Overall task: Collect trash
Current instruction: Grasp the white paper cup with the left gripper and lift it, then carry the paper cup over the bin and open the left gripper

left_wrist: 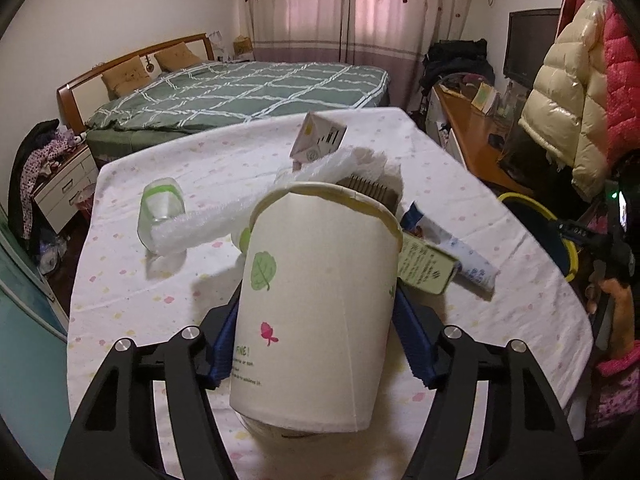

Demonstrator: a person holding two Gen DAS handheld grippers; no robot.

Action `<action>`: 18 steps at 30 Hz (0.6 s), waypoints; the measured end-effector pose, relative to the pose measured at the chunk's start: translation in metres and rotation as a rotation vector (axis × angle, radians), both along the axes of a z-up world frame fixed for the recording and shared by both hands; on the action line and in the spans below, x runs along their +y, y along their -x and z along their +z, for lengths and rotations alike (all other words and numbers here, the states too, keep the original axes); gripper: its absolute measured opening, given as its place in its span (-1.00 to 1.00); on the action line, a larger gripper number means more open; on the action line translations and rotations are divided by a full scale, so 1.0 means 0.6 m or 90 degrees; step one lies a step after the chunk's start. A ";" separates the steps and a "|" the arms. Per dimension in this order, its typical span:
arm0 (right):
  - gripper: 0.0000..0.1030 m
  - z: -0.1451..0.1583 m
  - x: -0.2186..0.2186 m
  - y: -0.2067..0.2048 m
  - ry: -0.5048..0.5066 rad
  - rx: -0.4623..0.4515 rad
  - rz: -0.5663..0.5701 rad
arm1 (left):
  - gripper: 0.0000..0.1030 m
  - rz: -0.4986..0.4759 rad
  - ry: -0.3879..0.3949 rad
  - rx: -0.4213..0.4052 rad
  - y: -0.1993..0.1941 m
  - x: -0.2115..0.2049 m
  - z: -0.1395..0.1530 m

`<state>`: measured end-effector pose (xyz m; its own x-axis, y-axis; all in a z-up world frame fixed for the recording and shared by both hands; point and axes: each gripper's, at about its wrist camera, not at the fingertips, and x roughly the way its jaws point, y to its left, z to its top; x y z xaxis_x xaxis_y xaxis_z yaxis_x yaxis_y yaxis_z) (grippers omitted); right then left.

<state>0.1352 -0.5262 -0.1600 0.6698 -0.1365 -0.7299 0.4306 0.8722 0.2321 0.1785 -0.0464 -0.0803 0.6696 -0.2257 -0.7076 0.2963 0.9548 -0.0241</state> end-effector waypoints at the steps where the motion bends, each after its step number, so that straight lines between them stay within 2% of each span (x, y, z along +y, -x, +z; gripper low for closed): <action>1: 0.10 0.001 0.000 0.002 -0.001 -0.001 0.000 | 0.30 0.000 0.003 -0.004 0.004 -0.001 0.006; 8: 0.10 0.008 -0.011 0.022 -0.013 -0.014 -0.001 | 0.30 -0.029 0.036 -0.030 0.025 -0.046 0.049; 18: 0.18 0.034 -0.028 0.069 0.012 -0.045 -0.008 | 0.30 -0.149 0.056 -0.022 0.002 -0.230 0.053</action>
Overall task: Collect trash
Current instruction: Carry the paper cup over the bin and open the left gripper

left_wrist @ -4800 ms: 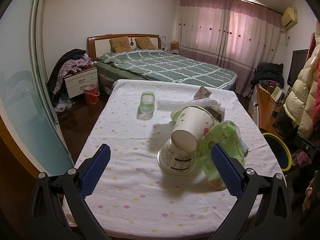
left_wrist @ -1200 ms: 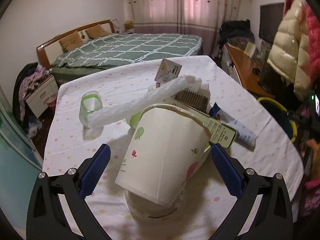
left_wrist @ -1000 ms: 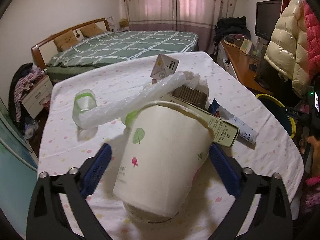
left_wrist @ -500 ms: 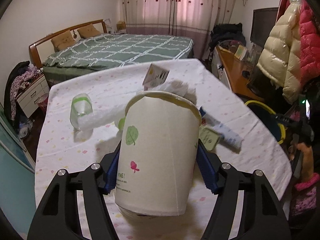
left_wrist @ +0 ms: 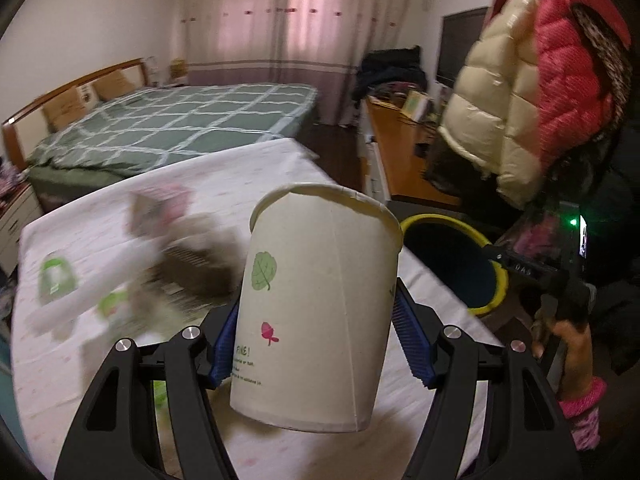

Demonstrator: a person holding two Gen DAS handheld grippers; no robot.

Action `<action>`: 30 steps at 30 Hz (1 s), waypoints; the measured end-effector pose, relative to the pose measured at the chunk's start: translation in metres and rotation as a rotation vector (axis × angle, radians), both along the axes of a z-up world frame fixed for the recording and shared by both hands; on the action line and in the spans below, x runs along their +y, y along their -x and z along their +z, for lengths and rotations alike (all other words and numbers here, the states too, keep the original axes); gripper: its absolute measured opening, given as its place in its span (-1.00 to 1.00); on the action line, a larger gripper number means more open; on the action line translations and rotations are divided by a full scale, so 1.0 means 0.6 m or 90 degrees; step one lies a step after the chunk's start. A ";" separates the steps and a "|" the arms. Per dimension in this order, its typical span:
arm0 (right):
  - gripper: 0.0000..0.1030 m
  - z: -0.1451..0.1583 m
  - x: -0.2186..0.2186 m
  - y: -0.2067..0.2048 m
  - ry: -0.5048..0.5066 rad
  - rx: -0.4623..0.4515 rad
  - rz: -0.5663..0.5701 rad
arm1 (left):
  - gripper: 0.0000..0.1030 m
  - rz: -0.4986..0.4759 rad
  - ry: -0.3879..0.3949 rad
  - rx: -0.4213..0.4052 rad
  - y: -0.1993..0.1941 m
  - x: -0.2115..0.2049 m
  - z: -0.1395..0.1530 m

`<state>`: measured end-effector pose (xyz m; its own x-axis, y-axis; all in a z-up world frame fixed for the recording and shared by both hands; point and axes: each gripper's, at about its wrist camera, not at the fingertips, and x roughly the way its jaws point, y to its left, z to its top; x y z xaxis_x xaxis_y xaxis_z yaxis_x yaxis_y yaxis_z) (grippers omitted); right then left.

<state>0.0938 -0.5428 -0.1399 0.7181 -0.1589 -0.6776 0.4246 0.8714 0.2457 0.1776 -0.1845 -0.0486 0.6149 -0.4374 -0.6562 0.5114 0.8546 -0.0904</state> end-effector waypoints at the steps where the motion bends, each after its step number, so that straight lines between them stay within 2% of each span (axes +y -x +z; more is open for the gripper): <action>1: 0.18 0.002 -0.005 0.008 0.002 -0.003 -0.003 | 0.30 -0.012 -0.001 0.002 -0.004 -0.022 -0.002; 9: 0.31 0.022 -0.047 0.062 0.019 -0.027 -0.034 | 0.30 -0.080 -0.017 0.037 -0.041 -0.186 -0.037; 19: 0.34 0.011 -0.094 0.101 0.003 -0.029 -0.058 | 0.33 -0.135 -0.069 0.065 -0.070 -0.376 -0.098; 26: 0.37 0.003 -0.119 0.116 -0.004 -0.026 -0.078 | 0.46 -0.124 -0.098 0.084 -0.095 -0.444 -0.137; 30: 0.38 0.002 -0.123 0.118 -0.006 -0.023 -0.080 | 0.55 -0.119 -0.088 0.088 -0.095 -0.442 -0.135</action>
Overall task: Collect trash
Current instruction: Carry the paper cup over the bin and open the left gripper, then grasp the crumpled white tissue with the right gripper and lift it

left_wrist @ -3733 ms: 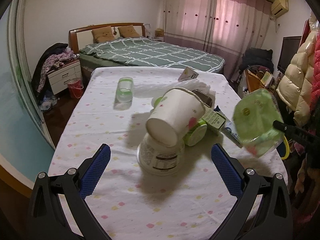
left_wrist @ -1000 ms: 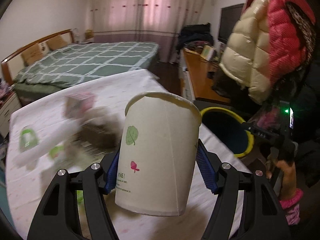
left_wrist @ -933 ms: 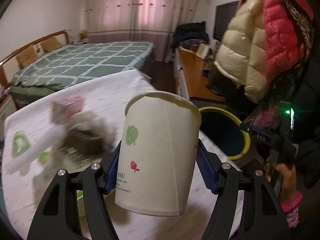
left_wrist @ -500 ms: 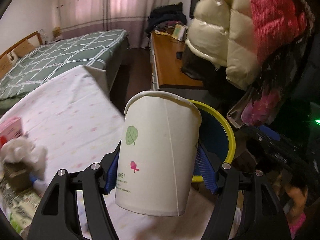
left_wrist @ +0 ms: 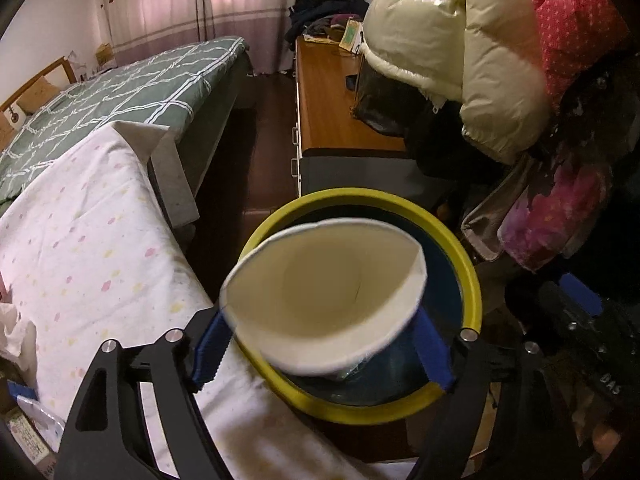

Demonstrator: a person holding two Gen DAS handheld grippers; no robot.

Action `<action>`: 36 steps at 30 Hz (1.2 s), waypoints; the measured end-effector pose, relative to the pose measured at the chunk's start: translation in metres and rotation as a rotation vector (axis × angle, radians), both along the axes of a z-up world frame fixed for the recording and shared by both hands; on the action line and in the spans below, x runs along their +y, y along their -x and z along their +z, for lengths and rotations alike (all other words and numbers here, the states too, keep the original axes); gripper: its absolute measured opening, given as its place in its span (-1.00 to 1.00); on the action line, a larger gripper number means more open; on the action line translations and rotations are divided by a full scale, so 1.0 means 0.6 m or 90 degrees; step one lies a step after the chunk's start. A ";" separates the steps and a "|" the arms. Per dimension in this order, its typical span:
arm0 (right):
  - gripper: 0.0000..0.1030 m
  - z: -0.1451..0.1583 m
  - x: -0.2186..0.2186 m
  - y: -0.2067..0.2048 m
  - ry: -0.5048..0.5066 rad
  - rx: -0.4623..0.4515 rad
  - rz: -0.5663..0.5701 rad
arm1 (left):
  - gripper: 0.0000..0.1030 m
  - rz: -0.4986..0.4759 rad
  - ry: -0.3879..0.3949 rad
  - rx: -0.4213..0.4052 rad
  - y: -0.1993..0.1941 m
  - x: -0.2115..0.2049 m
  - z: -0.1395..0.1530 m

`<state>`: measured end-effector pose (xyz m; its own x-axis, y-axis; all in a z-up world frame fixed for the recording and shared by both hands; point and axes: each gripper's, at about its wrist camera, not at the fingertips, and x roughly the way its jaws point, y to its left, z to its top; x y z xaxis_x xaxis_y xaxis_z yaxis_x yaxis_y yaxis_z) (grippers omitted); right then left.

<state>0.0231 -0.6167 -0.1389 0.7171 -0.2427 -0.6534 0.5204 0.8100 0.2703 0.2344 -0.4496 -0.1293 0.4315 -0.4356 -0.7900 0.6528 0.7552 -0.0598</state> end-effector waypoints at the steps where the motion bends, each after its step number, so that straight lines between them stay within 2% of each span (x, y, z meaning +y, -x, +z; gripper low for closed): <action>1: 0.38 0.000 0.002 -0.001 0.000 0.000 0.003 | 0.60 0.003 0.005 -0.007 0.004 0.005 0.007; 5: 0.41 -0.001 0.021 -0.014 0.003 0.001 0.022 | 0.82 0.020 0.028 -0.042 0.024 0.042 0.043; 8: 0.41 -0.002 0.034 -0.024 0.000 0.003 0.038 | 0.83 0.026 0.036 -0.040 0.029 0.068 0.060; 10: 0.41 0.003 0.046 -0.026 0.003 0.001 0.048 | 0.83 0.034 0.060 -0.036 0.036 0.094 0.077; 13: 0.43 0.012 0.068 -0.033 0.008 -0.002 0.065 | 0.83 0.065 0.097 -0.057 0.050 0.159 0.113; 19: 0.45 0.010 0.137 -0.070 0.009 0.009 0.140 | 0.85 0.201 0.123 -0.109 0.087 0.344 0.151; 23: 0.45 0.011 0.207 -0.098 0.012 0.015 0.207 | 0.87 0.338 0.103 -0.159 0.123 0.491 0.164; 27: 0.45 0.021 0.285 -0.123 0.016 0.010 0.279 | 0.88 0.442 0.089 -0.187 0.155 0.608 0.171; 31: 0.45 0.041 0.378 -0.154 0.028 -0.002 0.356 | 0.90 0.496 0.090 -0.196 0.180 0.692 0.169; 36: 0.45 0.065 0.472 -0.209 0.047 -0.016 0.423 | 0.90 0.522 0.102 -0.189 0.200 0.755 0.147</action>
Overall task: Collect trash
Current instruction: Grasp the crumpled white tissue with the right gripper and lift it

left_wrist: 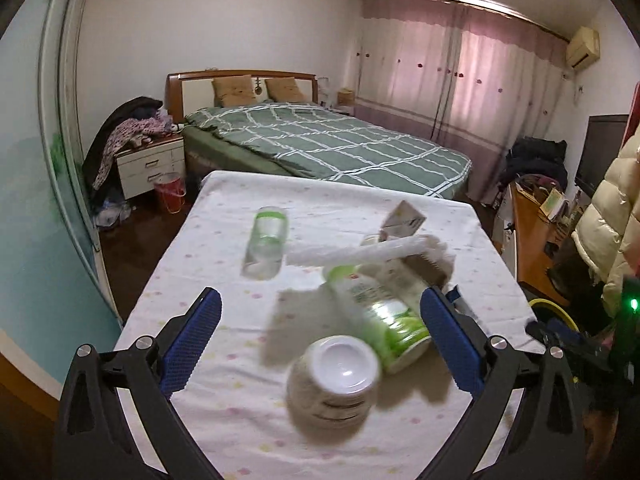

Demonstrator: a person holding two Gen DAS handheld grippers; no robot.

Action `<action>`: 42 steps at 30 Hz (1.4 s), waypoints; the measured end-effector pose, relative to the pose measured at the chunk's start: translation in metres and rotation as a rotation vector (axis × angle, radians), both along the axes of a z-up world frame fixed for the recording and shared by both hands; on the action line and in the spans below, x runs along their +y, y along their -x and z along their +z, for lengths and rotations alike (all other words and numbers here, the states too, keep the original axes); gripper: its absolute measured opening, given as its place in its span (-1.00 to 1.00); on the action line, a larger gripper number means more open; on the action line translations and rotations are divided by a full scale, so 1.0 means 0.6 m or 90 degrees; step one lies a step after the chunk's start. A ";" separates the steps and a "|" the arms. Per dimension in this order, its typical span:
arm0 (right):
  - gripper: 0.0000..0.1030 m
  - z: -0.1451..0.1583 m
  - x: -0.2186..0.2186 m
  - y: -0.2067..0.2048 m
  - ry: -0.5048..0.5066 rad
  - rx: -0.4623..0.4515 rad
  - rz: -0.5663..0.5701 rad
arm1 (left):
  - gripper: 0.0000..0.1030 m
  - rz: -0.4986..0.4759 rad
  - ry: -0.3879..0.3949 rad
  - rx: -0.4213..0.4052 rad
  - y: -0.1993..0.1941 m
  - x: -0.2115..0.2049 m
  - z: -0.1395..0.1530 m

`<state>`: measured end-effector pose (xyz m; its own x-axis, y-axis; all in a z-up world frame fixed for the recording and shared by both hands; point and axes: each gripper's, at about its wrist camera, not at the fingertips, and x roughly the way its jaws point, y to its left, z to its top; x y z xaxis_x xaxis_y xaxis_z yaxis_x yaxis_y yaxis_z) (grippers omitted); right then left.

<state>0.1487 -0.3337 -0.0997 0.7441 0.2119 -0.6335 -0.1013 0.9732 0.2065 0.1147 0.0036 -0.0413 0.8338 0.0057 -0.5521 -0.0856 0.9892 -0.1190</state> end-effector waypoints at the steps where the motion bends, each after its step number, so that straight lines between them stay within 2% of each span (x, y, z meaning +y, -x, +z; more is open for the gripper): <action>1: 0.45 0.004 0.016 -0.008 0.006 -0.002 0.006 | 0.90 0.000 0.002 0.001 0.000 0.003 -0.003; 10: 0.32 0.025 0.098 -0.149 0.019 0.018 0.046 | 0.90 -0.007 0.021 0.023 -0.019 0.011 -0.033; 18: 0.29 -0.002 0.139 -0.230 0.016 0.073 0.079 | 0.90 -0.019 0.035 0.049 -0.043 0.013 -0.056; 19: 0.22 -0.006 0.143 -0.236 0.012 0.081 0.084 | 0.90 -0.020 0.036 0.051 -0.045 0.014 -0.058; 21: -0.26 -0.014 0.150 -0.246 0.000 0.097 0.102 | 0.90 -0.022 0.039 0.052 -0.049 0.014 -0.061; 22: -0.35 -0.017 0.152 -0.247 -0.004 0.102 0.106 | 0.90 -0.023 0.040 0.053 -0.051 0.014 -0.063; 24: -0.72 -0.017 0.150 -0.249 -0.014 0.104 0.108 | 0.90 -0.024 0.043 0.055 -0.054 0.015 -0.064; 27: -0.90 -0.003 0.143 -0.237 -0.015 0.087 0.101 | 0.90 -0.024 0.044 0.053 -0.054 0.016 -0.064; 42: -0.93 0.123 0.081 -0.136 -0.050 -0.034 0.086 | 0.90 -0.040 0.041 0.052 -0.049 -0.001 -0.064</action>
<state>0.2303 -0.2851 -0.0258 0.7380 0.3595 -0.5711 -0.2424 0.9310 0.2728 0.1438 0.0031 -0.0798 0.7840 -0.0826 -0.6152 -0.0363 0.9833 -0.1783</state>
